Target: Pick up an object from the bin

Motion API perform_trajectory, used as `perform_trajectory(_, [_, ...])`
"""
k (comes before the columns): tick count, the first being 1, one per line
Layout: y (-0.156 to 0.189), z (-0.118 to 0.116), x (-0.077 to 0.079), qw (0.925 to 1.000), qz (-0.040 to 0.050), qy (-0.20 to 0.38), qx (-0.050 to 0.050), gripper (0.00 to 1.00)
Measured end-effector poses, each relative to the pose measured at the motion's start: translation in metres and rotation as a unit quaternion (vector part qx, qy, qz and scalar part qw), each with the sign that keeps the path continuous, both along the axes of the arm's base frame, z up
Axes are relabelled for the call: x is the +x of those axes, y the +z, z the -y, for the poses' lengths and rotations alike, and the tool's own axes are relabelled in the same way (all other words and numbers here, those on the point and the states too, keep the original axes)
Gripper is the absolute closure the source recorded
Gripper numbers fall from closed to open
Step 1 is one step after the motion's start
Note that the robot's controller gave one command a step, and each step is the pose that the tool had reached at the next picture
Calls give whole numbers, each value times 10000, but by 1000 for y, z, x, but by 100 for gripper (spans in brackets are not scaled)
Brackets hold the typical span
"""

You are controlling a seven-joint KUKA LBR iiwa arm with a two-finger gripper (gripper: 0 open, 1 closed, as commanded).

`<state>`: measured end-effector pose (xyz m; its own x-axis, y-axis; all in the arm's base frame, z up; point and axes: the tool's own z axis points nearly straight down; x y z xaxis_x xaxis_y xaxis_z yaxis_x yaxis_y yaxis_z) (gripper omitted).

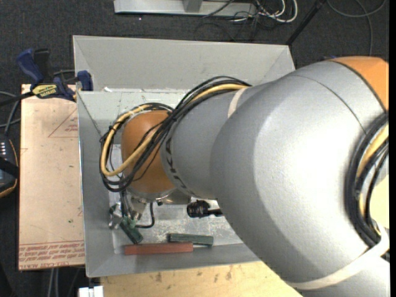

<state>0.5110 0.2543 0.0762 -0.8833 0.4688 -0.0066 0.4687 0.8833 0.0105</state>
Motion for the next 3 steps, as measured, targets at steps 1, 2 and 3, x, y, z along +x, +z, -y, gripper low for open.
perform_trajectory(1, [58,-1,1,10000,-31,21,-17,100])
perform_trajectory(2, [58,0,0,10000,-53,13,-25,100])
perform_trajectory(3, [120,-2,3,10000,-23,39,-14,100])
